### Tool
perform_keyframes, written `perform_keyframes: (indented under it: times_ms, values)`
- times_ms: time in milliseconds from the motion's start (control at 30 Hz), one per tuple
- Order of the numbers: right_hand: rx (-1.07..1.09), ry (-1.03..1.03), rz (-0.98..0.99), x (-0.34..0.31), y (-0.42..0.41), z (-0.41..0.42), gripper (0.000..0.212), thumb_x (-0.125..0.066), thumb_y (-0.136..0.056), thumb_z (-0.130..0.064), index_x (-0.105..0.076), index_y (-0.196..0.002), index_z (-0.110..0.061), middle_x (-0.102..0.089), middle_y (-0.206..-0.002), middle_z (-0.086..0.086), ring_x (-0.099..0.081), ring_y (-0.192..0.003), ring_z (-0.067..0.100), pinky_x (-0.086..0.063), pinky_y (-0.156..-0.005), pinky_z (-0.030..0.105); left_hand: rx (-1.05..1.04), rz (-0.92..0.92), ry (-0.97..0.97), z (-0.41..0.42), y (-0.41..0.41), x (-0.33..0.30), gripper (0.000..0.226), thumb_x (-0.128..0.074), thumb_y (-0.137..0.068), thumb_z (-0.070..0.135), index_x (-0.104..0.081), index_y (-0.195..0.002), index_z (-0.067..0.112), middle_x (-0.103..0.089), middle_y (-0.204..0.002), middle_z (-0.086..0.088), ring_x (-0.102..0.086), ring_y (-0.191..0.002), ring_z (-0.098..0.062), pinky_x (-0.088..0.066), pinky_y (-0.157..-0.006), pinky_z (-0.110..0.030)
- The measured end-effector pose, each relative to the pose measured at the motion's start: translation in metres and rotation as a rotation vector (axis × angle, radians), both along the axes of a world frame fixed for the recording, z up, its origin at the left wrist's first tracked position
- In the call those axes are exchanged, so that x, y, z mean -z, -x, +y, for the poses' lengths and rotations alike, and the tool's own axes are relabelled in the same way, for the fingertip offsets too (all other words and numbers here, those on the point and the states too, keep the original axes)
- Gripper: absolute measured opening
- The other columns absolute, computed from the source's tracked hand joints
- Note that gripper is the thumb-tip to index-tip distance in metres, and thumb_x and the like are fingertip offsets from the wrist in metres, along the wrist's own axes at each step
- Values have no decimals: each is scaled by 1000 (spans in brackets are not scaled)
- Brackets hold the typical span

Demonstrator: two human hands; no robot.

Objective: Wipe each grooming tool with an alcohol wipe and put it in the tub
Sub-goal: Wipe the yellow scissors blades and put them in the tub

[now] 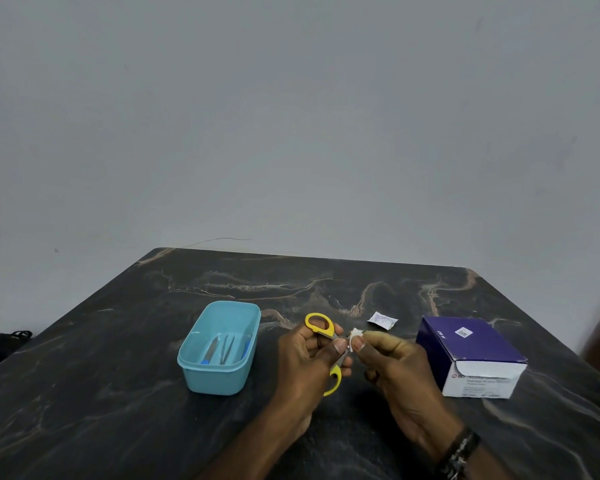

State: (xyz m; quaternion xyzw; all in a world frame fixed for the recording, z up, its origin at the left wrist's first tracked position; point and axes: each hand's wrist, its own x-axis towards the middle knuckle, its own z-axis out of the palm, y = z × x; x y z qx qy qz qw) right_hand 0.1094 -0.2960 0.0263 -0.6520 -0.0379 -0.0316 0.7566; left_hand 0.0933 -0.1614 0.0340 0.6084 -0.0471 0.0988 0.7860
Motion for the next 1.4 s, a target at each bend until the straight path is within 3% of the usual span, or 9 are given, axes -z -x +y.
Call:
perform_keyframes:
  times_ms: [200, 367, 567, 733, 1033, 1267, 1400]
  values:
    - [82, -73, -11, -3, 0, -3, 9, -71, -81, -13, -77, -84, -8, -71, -79, 13, -45, -77, 26, -39, -59, 30, -7, -6, -22, -2, 0, 1, 7, -62, -86, -8, -62, -89, -2, -67, -67, -11, -64, -58, -19, -56, -53, -29]
    - [44, -5, -5, -2, 0, 0, 27, -74, -71, -26, -77, -88, -6, -70, -77, 14, -41, -68, 23, -36, -56, 28, -33, -7, -53, -1, -1, 3, 7, -61, -87, -7, -62, -89, 0, -66, -68, -12, -63, -56, -15, -54, -51, -27]
    - [63, -99, 8, 0, -3, -1, 13, -71, -82, -15, -77, -88, -5, -73, -77, 9, -48, -70, 23, -38, -57, 28, -36, 4, -47, -3, 0, 2, 11, -60, -87, -6, -62, -87, 4, -66, -67, -9, -61, -54, -13, -51, -49, -25]
    - [113, -205, 61, -7, -4, -6, 11, -66, -86, -9, -72, -92, -2, -67, -58, -6, -49, -49, 5, -35, -50, 20, -56, 8, 21, -1, -2, -1, 11, -60, -88, -7, -62, -88, 4, -64, -67, -10, -59, -54, -13, -48, -47, -24]
    - [22, -155, 49, -1, -2, 0, 10, -70, -80, -11, -79, -80, -5, -73, -74, 6, -46, -66, 16, -33, -55, 25, -62, 11, -2, -1, -2, -1, 9, -62, -88, -3, -63, -93, 5, -65, -71, -12, -61, -56, -14, -50, -49, -24]
    - [-29, -39, 68, 3, -1, 3, 33, -74, -69, -26, -77, -91, -3, -72, -80, 12, -47, -70, 23, -36, -54, 26, -49, 20, -18, -1, -2, 0, 10, -62, -88, -2, -63, -92, 6, -66, -73, -13, -61, -55, -14, -50, -49, -25]
    - [8, -65, 46, 4, -1, 3, 15, -72, -79, -14, -78, -87, -3, -71, -77, 14, -42, -76, 27, -34, -55, 28, -28, 21, -30, -1, -2, 1, 9, -62, -88, -2, -62, -90, 7, -66, -73, -11, -61, -55, -15, -48, -48, -26]
